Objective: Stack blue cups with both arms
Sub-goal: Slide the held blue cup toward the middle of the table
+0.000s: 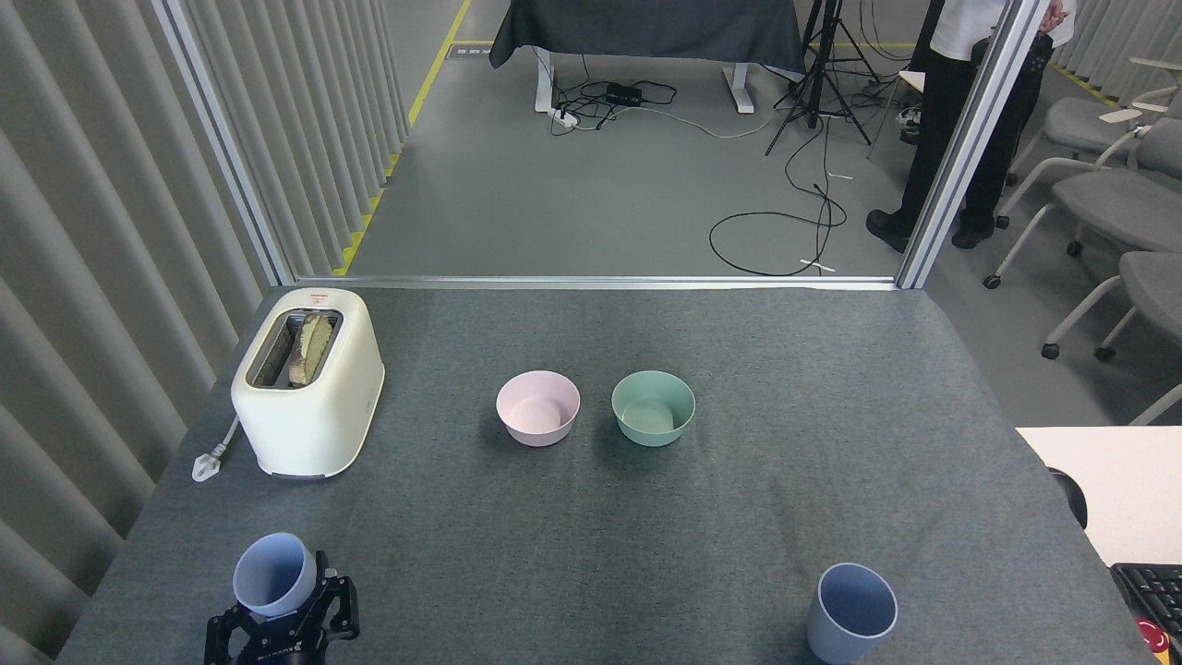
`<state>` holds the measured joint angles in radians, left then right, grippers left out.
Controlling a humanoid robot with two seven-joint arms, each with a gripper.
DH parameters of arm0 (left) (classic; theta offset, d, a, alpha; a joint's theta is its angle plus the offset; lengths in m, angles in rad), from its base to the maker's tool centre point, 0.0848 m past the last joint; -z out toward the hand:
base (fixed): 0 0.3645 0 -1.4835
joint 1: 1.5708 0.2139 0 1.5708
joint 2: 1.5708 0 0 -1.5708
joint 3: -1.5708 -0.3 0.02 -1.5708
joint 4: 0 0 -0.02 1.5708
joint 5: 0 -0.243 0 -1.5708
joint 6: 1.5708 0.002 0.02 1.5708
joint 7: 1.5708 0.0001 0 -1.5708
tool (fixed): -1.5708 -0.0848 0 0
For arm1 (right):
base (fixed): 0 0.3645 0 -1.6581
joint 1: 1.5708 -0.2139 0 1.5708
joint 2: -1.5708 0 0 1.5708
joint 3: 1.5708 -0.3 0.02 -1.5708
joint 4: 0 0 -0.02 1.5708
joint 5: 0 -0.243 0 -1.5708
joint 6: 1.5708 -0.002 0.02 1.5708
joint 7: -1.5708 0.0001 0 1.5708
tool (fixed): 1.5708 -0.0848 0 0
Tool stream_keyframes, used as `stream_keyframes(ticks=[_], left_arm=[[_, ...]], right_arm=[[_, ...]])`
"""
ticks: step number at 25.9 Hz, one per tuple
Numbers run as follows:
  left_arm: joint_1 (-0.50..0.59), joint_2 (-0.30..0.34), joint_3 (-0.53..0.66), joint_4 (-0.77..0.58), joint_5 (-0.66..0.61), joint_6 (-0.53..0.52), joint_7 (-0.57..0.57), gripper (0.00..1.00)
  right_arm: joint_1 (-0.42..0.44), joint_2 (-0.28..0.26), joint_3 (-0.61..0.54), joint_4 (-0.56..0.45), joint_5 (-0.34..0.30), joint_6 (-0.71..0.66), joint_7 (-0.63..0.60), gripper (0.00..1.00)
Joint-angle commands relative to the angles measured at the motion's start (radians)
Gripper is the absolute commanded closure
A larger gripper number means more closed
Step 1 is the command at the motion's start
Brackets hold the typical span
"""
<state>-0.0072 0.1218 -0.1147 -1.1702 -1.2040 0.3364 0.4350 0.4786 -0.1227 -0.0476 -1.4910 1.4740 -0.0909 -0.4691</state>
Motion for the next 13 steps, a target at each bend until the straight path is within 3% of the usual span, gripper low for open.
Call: stream_keyframes(ticks=[1, 4, 6, 9, 13], left_arm=[[0.024, 0.002, -0.005, -0.057, -0.003, -0.004, 0.001, 0.33], [0.069, 0.002, -0.025, -0.186, -0.012, -0.011, 0.001, 0.33], [0.070, -0.004, -0.132, -0.235, -0.019, -0.025, -0.001, 0.32], [0.059, -0.019, -0.293, -0.209, -0.109, -0.031, -0.001, 0.31], [0.019, -0.109, -0.416, -0.094, -0.318, -0.028, -0.001, 0.31]], right_arm=[[0.000, 0.000, 0.000, 0.000, 0.000, 0.002, 0.004, 0.00], [0.000, 0.000, 0.000, 0.000, 0.000, 0.002, 0.004, 0.00], [0.000, 0.000, 0.002, 0.000, 0.000, 0.004, 0.004, 0.00], [0.000, 0.001, 0.002, 0.000, 0.002, 0.004, 0.004, 0.00], [0.000, 0.003, -0.002, 0.002, 0.002, 0.004, 0.003, 0.00]])
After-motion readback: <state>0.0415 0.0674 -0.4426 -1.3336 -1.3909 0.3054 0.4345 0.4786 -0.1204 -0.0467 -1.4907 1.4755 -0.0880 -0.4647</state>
